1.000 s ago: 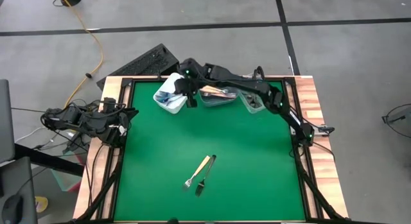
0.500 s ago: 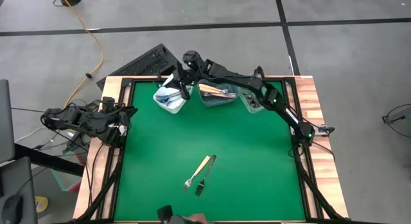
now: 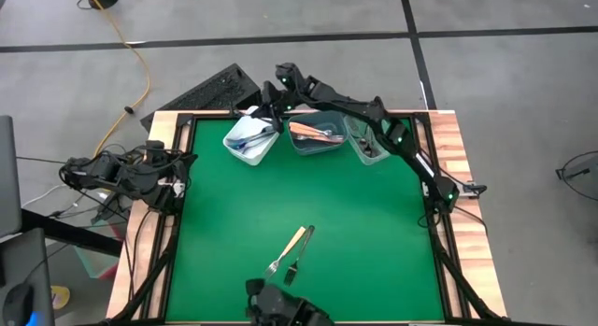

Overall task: Sort silverware by color (type)
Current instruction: Put the blue fork into the white bin

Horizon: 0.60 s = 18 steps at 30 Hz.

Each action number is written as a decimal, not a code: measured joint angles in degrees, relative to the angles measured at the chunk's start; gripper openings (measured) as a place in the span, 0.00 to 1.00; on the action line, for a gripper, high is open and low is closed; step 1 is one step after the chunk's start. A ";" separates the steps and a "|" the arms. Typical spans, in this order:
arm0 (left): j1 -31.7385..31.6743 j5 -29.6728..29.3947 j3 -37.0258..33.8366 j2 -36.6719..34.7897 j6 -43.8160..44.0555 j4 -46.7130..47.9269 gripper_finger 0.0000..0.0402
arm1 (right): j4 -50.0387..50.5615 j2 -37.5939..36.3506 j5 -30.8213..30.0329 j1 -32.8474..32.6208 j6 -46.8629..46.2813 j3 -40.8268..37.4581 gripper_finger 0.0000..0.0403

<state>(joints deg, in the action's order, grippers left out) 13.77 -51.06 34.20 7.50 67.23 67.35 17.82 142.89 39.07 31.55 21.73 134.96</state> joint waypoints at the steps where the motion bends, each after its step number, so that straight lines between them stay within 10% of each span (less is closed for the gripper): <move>1: 0.01 -0.28 0.00 0.00 0.06 0.11 0.41 | -0.02 0.00 1.22 0.29 -1.57 0.00 0.00; 18: 0.01 -0.65 0.00 0.00 3.07 0.26 0.41 | -1.79 -1.31 7.76 1.02 4.59 0.09 0.00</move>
<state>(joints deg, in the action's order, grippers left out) 13.78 -51.70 34.20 7.50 70.31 67.61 16.03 141.58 46.83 32.57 26.33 135.04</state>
